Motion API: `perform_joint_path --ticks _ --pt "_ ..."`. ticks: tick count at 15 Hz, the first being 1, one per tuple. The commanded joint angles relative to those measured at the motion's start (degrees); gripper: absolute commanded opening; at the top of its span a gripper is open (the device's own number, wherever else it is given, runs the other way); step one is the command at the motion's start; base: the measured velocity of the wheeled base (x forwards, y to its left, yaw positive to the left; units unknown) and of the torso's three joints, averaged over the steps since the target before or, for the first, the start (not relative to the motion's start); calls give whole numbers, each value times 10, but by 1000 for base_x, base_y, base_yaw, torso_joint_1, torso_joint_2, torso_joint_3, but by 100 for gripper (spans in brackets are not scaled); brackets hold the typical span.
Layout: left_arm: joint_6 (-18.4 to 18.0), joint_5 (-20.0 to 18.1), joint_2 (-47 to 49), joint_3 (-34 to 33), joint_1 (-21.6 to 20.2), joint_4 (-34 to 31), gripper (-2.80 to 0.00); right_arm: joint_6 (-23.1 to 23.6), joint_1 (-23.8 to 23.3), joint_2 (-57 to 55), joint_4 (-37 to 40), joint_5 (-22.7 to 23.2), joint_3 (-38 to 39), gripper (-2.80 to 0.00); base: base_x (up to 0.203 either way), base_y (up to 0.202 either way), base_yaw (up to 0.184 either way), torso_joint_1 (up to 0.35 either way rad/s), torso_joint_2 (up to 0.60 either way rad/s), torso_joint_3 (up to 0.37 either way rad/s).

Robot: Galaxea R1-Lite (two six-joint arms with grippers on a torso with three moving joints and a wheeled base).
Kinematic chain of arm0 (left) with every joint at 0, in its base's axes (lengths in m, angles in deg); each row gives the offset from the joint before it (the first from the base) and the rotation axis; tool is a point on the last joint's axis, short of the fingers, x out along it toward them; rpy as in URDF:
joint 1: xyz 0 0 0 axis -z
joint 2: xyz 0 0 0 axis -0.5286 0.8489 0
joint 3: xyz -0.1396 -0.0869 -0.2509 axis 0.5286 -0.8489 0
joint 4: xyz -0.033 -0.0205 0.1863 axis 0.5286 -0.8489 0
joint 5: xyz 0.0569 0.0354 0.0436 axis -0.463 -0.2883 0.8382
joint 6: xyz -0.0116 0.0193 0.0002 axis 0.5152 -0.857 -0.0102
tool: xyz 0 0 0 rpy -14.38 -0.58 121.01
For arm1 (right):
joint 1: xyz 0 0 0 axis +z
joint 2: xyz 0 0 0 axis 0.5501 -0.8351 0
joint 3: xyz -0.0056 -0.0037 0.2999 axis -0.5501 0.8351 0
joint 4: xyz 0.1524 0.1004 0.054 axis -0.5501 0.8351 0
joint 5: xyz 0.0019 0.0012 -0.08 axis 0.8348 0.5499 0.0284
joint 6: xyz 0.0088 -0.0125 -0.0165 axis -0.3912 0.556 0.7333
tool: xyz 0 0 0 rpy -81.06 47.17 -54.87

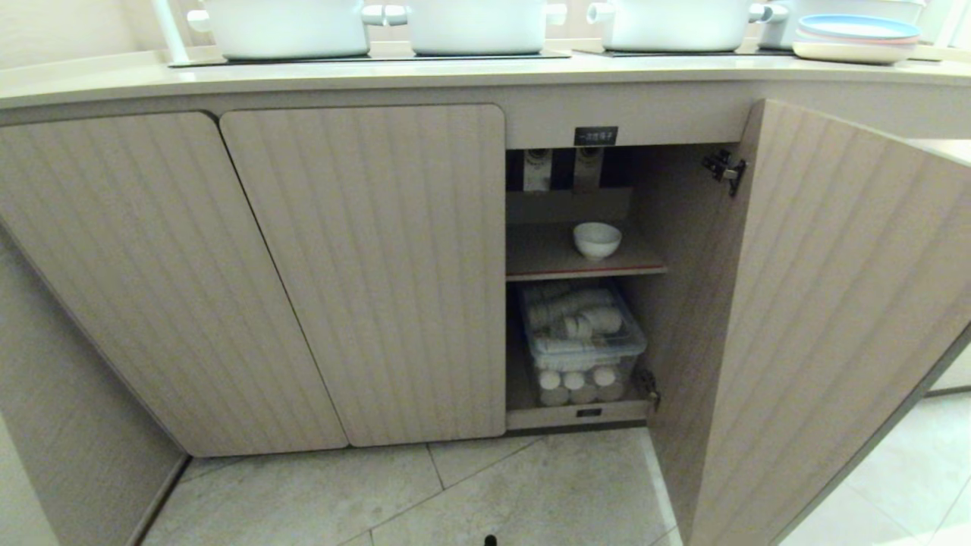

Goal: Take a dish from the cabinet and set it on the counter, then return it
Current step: Close the cabinet door

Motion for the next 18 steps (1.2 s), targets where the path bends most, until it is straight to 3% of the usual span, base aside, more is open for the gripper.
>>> perform_joint_path --ticks 1,12,18 --pt "0 0 0 0 0 0 -280 -18 11 9 -3 2 3 -280 0 0 0 0 0 0" --pt "0 0 0 0 0 0 -280 -179 41 7 6 6 9 -280 0 0 0 0 0 0" --pt "0 0 0 0 0 0 -280 -235 95 1 6 5 8 -280 0 0 0 0 0 0"
